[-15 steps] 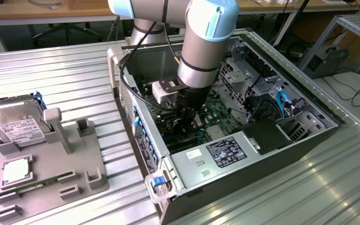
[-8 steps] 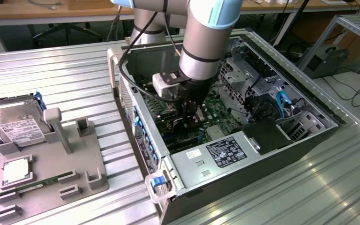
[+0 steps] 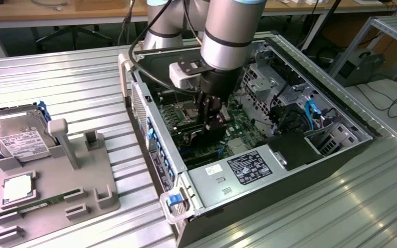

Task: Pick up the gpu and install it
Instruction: 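Insert the gpu into the slot, then press down on the gpu until it lock into place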

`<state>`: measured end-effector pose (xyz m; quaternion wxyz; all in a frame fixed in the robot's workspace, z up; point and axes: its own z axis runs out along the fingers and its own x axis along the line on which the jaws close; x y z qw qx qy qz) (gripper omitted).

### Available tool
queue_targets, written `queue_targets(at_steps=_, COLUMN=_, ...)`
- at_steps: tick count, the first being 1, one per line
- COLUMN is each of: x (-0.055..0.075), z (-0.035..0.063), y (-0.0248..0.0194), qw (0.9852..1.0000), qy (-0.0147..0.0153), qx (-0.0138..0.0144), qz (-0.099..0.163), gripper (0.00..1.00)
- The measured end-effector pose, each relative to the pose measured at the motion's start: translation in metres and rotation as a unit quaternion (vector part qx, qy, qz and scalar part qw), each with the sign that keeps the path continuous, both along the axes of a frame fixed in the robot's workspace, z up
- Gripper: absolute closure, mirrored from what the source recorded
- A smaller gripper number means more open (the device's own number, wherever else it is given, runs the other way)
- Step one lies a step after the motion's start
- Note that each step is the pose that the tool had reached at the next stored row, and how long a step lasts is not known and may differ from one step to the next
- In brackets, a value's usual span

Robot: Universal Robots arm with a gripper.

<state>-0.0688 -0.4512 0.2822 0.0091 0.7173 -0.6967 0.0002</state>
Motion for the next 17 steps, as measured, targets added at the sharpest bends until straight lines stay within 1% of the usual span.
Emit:
queue_targets(at_steps=5, x=0.0000, z=0.0005, y=0.0001, qw=1.0000, qy=-0.0003, qx=0.0001, qz=0.000, gripper=0.66)
queue_targets(at_steps=8, x=0.0000, z=0.0006, y=0.0001, qw=1.0000, qy=-0.0003, qx=0.0000, qz=0.000, gripper=0.85)
queue_targets(at_steps=9, x=0.0000, z=0.0006, y=0.0001, qw=1.0000, qy=-0.0003, qx=0.0000, qz=0.000, gripper=0.89)
queue_targets(at_steps=17, x=0.0000, z=0.0006, y=0.0001, qw=1.0000, qy=-0.0003, qx=0.0000, qz=0.000, gripper=0.89)
